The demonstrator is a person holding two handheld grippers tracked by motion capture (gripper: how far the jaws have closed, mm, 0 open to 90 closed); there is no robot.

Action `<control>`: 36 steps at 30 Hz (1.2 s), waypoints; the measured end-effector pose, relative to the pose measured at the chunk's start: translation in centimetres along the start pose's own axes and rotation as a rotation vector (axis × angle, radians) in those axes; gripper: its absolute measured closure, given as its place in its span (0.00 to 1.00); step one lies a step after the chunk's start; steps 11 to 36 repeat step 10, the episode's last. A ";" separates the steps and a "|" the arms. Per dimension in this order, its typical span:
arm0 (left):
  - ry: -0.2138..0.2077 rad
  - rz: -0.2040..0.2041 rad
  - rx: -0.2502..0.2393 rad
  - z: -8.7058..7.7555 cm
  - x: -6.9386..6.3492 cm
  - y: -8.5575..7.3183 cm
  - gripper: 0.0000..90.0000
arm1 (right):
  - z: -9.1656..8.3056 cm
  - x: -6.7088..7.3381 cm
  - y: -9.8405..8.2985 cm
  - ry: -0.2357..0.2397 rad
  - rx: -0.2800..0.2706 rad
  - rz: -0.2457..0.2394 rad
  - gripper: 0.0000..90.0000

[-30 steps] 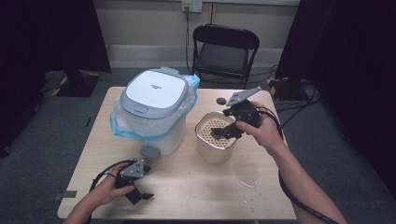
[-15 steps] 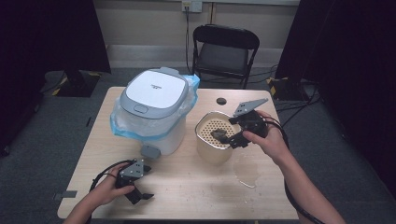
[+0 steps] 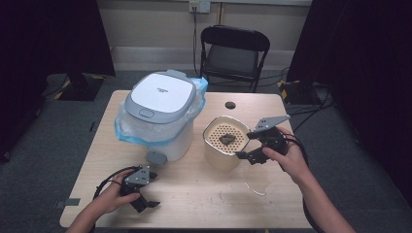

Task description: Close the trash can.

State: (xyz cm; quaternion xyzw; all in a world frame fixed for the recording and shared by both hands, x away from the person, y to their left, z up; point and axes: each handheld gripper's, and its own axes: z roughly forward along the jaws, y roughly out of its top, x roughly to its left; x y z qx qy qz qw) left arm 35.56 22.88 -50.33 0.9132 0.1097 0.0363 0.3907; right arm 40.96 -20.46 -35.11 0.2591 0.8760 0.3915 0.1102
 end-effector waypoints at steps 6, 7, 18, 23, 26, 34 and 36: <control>0.000 -0.001 0.001 0.0 0.0 0.0 0.00 | -0.4 -0.1 -1.2 -0.011 0.004 0.009 0.16; 0.001 -0.001 0.000 0.0 0.0 0.0 0.00 | -0.5 -0.1 -1.6 -0.017 0.013 0.010 0.16; 0.001 -0.001 0.000 0.0 0.0 0.0 0.00 | -0.6 -0.1 -2.0 -0.016 0.018 0.007 0.16; 0.001 -0.001 0.000 0.0 0.0 0.0 0.00 | -0.6 -0.1 -2.0 -0.016 0.018 0.007 0.16; 0.001 -0.001 0.000 0.0 0.0 0.0 0.00 | -0.6 -0.1 -2.0 -0.016 0.018 0.007 0.16; 0.001 -0.001 0.000 0.0 0.0 0.0 0.00 | -0.6 -0.1 -2.0 -0.016 0.018 0.007 0.16; 0.001 -0.001 0.000 0.0 0.0 0.0 0.00 | -0.6 -0.1 -2.0 -0.016 0.018 0.007 0.16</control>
